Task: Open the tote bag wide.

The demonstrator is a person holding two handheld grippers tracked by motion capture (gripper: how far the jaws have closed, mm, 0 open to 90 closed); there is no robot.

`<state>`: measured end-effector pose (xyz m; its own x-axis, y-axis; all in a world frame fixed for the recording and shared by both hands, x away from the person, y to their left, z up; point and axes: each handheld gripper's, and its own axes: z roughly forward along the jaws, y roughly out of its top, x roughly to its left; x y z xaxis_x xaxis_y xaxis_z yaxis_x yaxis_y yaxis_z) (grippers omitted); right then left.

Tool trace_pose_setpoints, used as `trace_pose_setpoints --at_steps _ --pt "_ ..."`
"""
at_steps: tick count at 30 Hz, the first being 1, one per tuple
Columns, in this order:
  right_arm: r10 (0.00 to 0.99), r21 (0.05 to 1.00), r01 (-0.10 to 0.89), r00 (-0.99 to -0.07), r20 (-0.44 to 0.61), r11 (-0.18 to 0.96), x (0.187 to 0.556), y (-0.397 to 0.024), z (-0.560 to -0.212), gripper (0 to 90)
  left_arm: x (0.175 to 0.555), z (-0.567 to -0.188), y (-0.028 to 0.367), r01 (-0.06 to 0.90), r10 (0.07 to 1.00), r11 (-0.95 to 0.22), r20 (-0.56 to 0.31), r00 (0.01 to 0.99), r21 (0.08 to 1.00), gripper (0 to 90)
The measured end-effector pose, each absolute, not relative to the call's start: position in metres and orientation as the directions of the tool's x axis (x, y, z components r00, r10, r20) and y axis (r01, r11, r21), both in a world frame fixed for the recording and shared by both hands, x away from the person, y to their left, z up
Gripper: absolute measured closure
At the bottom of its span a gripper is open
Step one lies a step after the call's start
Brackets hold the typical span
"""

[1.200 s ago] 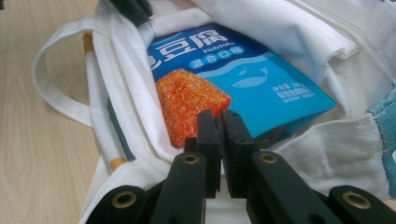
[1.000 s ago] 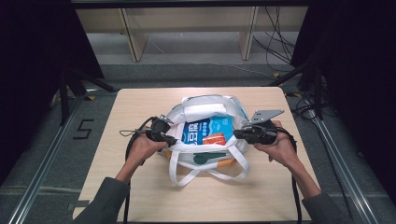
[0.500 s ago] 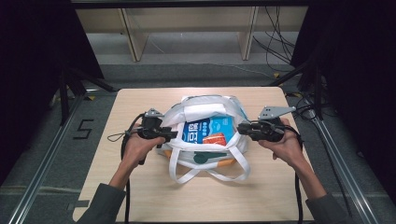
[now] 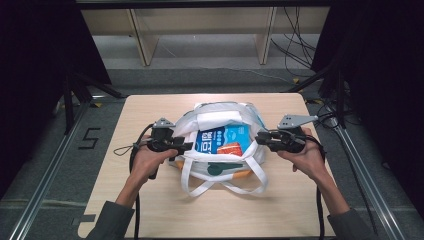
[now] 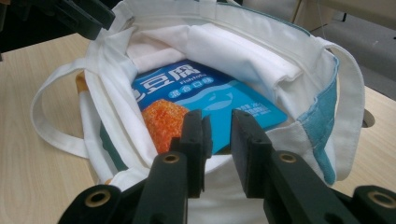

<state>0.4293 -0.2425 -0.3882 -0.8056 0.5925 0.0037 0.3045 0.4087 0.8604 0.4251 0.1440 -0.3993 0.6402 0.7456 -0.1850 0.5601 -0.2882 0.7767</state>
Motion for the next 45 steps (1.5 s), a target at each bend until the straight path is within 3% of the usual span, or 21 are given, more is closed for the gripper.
trace_pose_setpoints --at_steps 19,24,25,45 --pt "0.608 0.851 0.321 -0.794 0.002 0.416 0.427 -0.247 -0.386 67.2 0.414 -0.393 0.145 0.55 0.736 -0.248 -0.214 0.642 0.798 44.4" --pt "0.633 0.846 0.357 -0.773 0.029 0.397 0.422 -0.251 -0.385 62.4 0.41 -0.393 0.15 0.552 0.739 -0.235 -0.222 0.636 0.8 43.2" --pt "0.63 0.86 0.321 -0.777 -0.001 0.397 0.423 -0.253 -0.386 61.9 0.409 -0.392 0.152 0.545 0.735 -0.243 -0.214 0.643 0.803 43.1" --pt "0.683 0.862 0.345 -0.731 -0.003 0.373 0.404 -0.271 -0.39 45.1 0.383 -0.401 0.161 0.526 0.732 -0.224 -0.215 0.647 0.821 30.9"
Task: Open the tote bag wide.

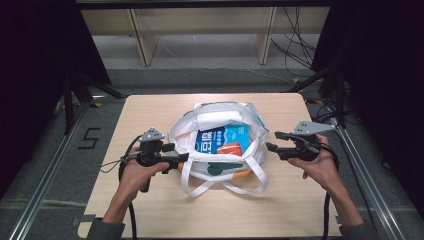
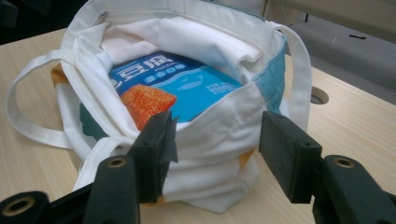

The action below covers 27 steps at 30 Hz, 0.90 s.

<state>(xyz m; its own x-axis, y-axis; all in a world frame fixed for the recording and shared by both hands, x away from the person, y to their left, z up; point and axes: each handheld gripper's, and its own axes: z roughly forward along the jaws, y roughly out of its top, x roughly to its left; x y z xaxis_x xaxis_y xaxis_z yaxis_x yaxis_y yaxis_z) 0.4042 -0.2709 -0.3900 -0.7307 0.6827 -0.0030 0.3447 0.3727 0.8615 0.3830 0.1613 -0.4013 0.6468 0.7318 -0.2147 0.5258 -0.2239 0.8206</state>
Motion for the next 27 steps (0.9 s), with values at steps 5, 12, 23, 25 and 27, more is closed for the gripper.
trace_pose_setpoints --at_steps 5,12,23,25,27 --pt "0.694 0.868 0.334 -0.72 -0.017 0.368 0.401 -0.274 -0.393 42.3 0.375 -0.408 0.163 0.53 0.734 -0.212 -0.225 0.641 0.821 29.6" --pt "0.699 0.867 0.332 -0.714 -0.026 0.371 0.396 -0.278 -0.398 40.7 0.365 -0.415 0.165 0.521 0.731 -0.216 -0.217 0.647 0.826 28.9" --pt "0.699 0.846 0.356 -0.715 -0.027 0.397 0.382 -0.283 -0.405 38.4 0.347 -0.424 0.166 0.502 0.733 -0.216 -0.201 0.65 0.837 28.2" --pt "0.705 0.846 0.363 -0.709 -0.021 0.39 0.381 -0.283 -0.407 38.1 0.345 -0.424 0.166 0.497 0.734 -0.214 -0.197 0.65 0.841 28.2" --pt "0.708 0.845 0.358 -0.705 -0.035 0.398 0.377 -0.285 -0.409 37.5 0.341 -0.424 0.166 0.49 0.736 -0.216 -0.19 0.65 0.845 28.1"
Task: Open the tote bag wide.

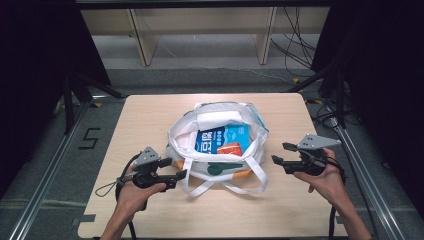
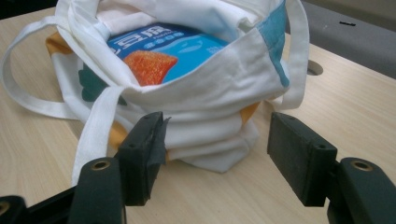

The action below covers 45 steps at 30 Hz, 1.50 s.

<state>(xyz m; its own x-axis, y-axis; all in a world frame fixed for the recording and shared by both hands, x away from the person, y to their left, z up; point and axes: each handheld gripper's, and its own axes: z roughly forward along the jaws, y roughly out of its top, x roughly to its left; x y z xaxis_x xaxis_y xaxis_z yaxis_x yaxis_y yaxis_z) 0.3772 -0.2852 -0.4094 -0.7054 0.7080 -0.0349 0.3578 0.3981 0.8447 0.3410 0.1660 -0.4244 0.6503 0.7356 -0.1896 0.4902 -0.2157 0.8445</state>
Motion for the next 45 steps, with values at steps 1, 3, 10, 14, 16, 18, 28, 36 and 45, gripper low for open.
trace_pose_setpoints --at_steps 1,3,10,14,16,18,28,36,45 --pt "0.708 0.845 0.358 -0.705 -0.035 0.398 0.377 -0.285 -0.409 37.5 0.341 -0.424 0.166 0.49 0.736 -0.216 -0.19 0.65 0.845 28.0" --pt "0.713 0.842 0.37 -0.701 -0.024 0.392 0.373 -0.287 -0.412 37.0 0.339 -0.426 0.165 0.49 0.734 -0.211 -0.195 0.651 0.846 27.9" --pt "0.711 0.83 0.385 -0.702 -0.02 0.403 0.367 -0.29 -0.42 35.9 0.331 -0.435 0.164 0.488 0.733 -0.24 -0.173 0.658 0.839 27.8" --pt "0.71 0.829 0.387 -0.704 -0.017 0.404 0.364 -0.291 -0.423 35.2 0.329 -0.438 0.165 0.483 0.732 -0.253 -0.161 0.662 0.838 27.7" --pt "0.717 0.828 0.394 -0.697 -0.014 0.4 0.362 -0.291 -0.425 34.5 0.325 -0.441 0.167 0.481 0.732 -0.251 -0.161 0.662 0.84 27.7" --pt "0.718 0.819 0.416 -0.696 0.006 0.395 0.359 -0.291 -0.426 33.8 0.324 -0.442 0.167 0.491 0.736 -0.249 -0.166 0.656 0.835 27.7" --pt "0.722 0.819 0.408 -0.692 -0.011 0.404 0.353 -0.296 -0.436 33.4 0.31 -0.451 0.169 0.499 0.737 -0.237 -0.181 0.652 0.834 27.5" --pt "0.727 0.811 0.416 -0.686 -0.017 0.412 0.343 -0.303 -0.445 30.8 0.304 -0.46 0.171 0.487 0.722 -0.271 -0.159 0.673 0.83 25.7" --pt "0.716 0.795 0.418 -0.697 -0.03 0.44 0.335 -0.303 -0.452 28.3 0.297 -0.465 0.17 0.505 0.733 -0.253 -0.177 0.657 0.825 21.9"
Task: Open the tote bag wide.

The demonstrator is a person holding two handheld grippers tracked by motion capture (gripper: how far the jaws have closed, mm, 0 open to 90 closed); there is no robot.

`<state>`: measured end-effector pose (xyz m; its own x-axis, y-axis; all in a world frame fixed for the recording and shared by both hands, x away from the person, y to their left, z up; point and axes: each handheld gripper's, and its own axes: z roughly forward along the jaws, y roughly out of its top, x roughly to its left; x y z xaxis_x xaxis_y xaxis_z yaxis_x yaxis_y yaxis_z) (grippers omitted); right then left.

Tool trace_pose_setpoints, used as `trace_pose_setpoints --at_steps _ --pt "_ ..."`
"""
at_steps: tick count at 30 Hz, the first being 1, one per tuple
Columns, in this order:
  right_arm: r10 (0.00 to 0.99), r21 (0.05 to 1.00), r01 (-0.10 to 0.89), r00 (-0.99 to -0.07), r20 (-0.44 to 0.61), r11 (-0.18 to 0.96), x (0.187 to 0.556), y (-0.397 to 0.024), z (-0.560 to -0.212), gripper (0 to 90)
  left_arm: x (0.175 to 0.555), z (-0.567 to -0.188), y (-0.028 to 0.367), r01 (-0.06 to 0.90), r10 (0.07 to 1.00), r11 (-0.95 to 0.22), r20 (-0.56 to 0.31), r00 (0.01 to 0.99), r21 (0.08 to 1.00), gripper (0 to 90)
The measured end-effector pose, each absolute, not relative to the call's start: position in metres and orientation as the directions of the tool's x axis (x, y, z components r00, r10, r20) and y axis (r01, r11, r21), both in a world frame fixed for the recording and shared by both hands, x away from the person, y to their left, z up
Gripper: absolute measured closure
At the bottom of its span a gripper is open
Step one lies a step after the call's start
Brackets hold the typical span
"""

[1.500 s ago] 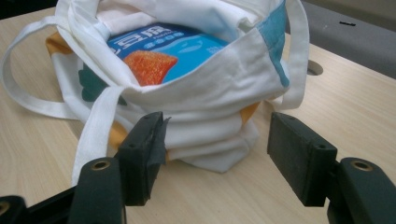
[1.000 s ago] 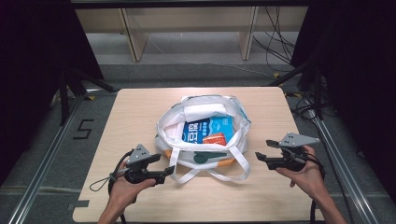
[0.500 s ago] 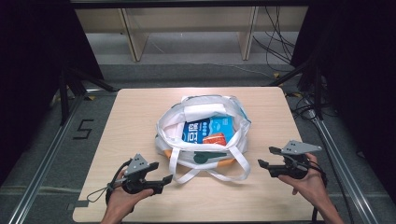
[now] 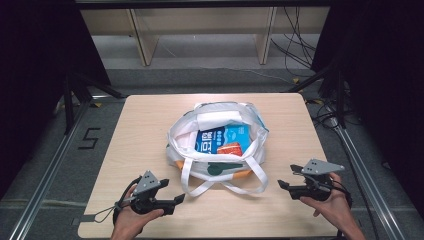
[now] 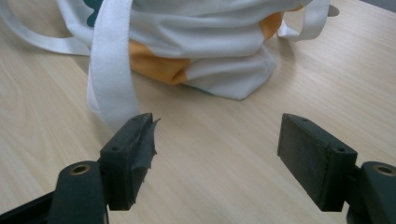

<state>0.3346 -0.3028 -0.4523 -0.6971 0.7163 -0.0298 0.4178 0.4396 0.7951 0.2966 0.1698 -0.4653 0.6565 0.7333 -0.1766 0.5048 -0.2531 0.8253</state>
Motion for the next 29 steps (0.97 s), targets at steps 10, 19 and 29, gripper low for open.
trace_pose_setpoints --at_steps 10,19,29 --pt "0.717 0.784 0.441 -0.697 -0.008 0.436 0.315 -0.307 -0.465 28.1 0.289 -0.477 0.172 0.519 0.755 -0.257 -0.166 0.634 0.815 20.0" --pt "0.724 0.754 0.488 -0.689 0.024 0.439 0.3 -0.31 -0.478 28.3 0.287 -0.483 0.174 0.514 0.756 -0.284 -0.141 0.639 0.809 19.4" --pt "0.723 0.751 0.481 -0.691 0.007 0.452 0.302 -0.311 -0.481 28.4 0.288 -0.485 0.176 0.527 0.759 -0.288 -0.144 0.634 0.8 19.4"
